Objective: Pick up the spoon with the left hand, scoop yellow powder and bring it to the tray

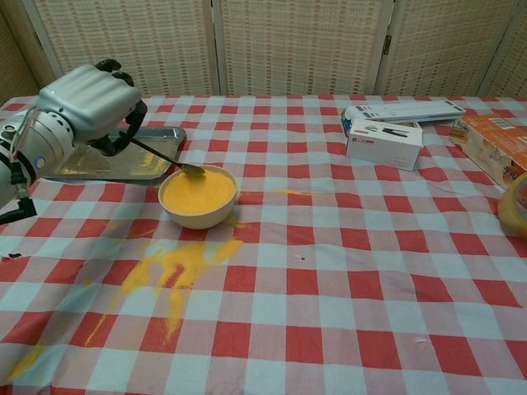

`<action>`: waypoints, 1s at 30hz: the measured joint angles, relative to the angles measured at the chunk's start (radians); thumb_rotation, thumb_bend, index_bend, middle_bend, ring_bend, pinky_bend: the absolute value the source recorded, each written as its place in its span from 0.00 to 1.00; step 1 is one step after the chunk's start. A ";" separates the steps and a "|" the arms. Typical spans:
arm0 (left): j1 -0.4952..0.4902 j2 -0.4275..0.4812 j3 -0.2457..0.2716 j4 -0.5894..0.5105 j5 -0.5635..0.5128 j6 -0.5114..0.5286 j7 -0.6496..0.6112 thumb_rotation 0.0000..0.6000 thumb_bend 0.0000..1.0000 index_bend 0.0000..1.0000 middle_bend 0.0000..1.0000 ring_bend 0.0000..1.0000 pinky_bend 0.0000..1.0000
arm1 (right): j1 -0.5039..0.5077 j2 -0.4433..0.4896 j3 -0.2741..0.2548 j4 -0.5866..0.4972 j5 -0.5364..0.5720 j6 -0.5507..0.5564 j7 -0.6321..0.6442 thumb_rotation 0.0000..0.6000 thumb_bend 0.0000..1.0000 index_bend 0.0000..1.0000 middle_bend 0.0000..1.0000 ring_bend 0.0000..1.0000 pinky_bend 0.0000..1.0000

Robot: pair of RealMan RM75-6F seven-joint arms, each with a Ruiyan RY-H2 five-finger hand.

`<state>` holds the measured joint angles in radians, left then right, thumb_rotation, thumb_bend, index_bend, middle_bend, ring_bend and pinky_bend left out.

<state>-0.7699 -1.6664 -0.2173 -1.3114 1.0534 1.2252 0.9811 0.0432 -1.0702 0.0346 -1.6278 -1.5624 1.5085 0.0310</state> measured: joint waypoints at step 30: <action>0.041 0.036 0.095 -0.126 0.036 0.015 0.056 1.00 0.79 0.90 0.39 0.13 0.00 | -0.005 -0.001 -0.003 -0.004 -0.011 0.016 -0.004 1.00 0.14 0.00 0.00 0.00 0.00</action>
<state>-0.7287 -1.6307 -0.1221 -1.4369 1.0895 1.2404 1.0367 0.0382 -1.0711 0.0311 -1.6313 -1.5735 1.5244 0.0267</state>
